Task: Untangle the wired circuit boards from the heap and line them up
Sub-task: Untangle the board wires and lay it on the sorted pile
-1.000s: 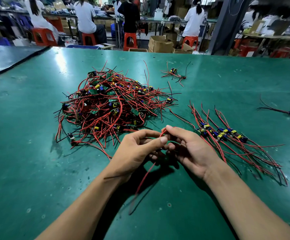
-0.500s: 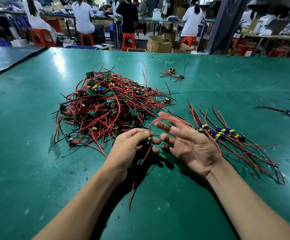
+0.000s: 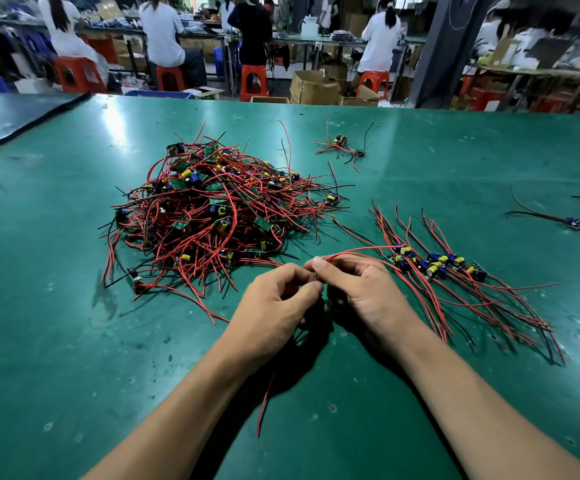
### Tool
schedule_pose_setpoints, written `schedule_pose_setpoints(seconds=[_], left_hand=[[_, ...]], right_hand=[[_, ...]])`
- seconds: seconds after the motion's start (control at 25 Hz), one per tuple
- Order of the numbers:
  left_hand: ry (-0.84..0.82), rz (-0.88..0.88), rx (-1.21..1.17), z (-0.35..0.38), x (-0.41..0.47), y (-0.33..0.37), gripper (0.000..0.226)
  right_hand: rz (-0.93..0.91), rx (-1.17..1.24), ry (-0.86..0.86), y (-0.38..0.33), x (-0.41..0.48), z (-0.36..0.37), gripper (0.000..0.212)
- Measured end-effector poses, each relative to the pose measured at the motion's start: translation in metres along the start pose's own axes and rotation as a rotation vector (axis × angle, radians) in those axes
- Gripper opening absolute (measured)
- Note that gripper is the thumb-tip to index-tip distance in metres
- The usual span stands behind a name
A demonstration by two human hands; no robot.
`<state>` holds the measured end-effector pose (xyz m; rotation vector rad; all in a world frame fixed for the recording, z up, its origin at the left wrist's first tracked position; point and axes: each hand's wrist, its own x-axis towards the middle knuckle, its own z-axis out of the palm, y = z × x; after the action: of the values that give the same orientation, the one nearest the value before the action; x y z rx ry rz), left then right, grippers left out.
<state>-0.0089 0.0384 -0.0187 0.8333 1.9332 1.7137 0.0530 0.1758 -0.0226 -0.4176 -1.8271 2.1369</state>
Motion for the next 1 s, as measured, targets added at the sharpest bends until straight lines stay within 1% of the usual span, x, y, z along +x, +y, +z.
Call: schedule_pose_setpoints(seconds=[0.08,0.2,0.28,0.4,0.48,0.72,0.88,1.0], left_hand=[[0.021,0.012,0.028,0.0,0.001,-0.001,0.009],[0.039,0.006,0.015,0.0,0.002,0.0,0.008],[0.042,-0.016,-0.032,0.0,0.002,0.0,0.01],[0.05,-0.048,-0.148,-0.003,0.001,0.001,0.014],[0.05,-0.068,-0.223,-0.005,0.001,0.002,0.015],[-0.006,-0.015,-0.03,-0.001,0.001,0.001,0.014],[-0.002,0.005,0.079,0.001,0.001,0.0,0.013],[0.023,-0.02,0.032,0.002,0.001,0.001,0.013]], right_hand=[[0.037,-0.036,0.036,0.0,0.001,-0.001,0.031],[0.096,-0.029,0.044,0.003,0.002,-0.002,0.025],[0.076,-0.01,0.028,0.003,0.002,-0.005,0.027],[0.017,-0.002,-0.087,0.002,0.001,-0.012,0.03],[-0.026,-0.063,-0.109,0.001,0.001,-0.014,0.022],[0.066,0.009,0.059,0.001,0.003,-0.006,0.008],[0.04,0.084,0.239,-0.003,0.008,-0.008,0.013],[0.013,0.224,0.3,-0.006,0.011,-0.007,0.011]])
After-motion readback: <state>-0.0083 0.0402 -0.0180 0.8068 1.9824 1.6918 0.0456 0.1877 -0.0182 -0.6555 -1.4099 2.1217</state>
